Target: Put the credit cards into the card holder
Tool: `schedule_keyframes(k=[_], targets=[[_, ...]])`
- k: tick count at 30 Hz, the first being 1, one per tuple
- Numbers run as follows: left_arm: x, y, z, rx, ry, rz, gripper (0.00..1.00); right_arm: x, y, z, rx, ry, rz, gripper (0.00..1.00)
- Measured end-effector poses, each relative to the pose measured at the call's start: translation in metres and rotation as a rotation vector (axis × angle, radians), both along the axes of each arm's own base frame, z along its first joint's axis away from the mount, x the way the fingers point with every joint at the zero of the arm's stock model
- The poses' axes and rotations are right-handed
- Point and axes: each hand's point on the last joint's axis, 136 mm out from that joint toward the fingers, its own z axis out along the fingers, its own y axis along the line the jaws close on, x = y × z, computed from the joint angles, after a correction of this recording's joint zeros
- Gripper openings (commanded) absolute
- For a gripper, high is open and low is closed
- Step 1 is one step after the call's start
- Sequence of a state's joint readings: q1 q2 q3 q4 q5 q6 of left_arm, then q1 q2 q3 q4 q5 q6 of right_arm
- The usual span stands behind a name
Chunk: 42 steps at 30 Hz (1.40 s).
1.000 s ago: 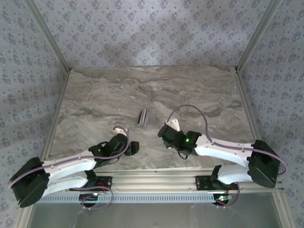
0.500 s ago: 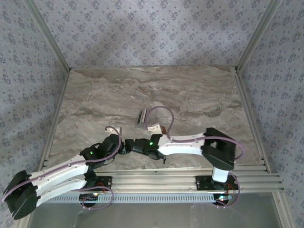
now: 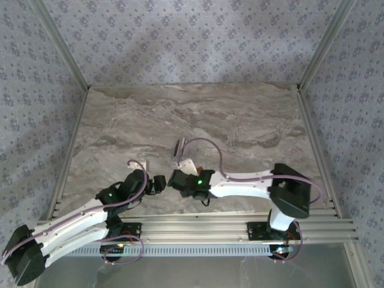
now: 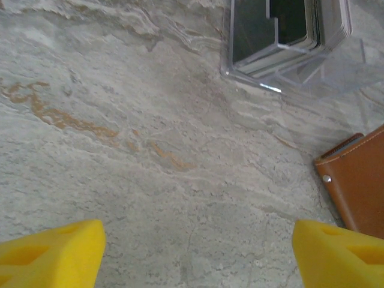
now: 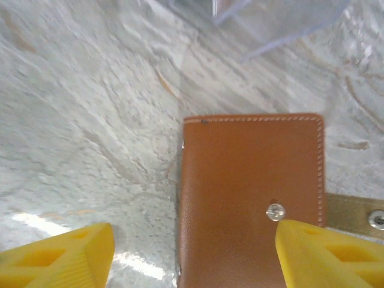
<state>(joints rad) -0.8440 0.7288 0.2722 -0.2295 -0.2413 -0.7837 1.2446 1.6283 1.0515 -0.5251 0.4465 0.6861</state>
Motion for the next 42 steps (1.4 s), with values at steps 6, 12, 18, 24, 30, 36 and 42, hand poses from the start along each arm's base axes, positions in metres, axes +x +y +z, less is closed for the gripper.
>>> schedule_keyframes(k=[6,12,18,24,30,36,42], targets=[[-0.004,-0.022,-0.019,0.037,0.079,-0.101,0.85,0.028,-0.044,0.024,0.114,-0.005,-0.096,0.53],[-0.001,-0.069,-0.013,0.044,0.087,-0.237,0.89,0.041,-0.102,-0.009,0.141,0.078,-0.233,0.52],[0.013,-0.107,-0.011,0.055,0.081,-0.294,0.87,0.046,-0.111,-0.024,0.218,0.147,-0.268,0.46],[0.016,-0.121,-0.025,0.101,0.105,-0.319,0.86,0.053,-0.107,-0.026,0.292,0.179,-0.242,0.37],[0.019,-0.125,-0.037,0.141,0.120,-0.323,0.85,0.054,-0.098,-0.022,0.343,0.190,-0.205,0.31],[0.024,-0.126,-0.039,0.173,0.114,-0.313,0.84,0.053,-0.095,-0.022,0.363,0.204,-0.192,0.29],[0.024,-0.127,-0.041,0.198,0.098,-0.308,0.84,0.053,-0.095,-0.024,0.364,0.208,-0.192,0.23]])
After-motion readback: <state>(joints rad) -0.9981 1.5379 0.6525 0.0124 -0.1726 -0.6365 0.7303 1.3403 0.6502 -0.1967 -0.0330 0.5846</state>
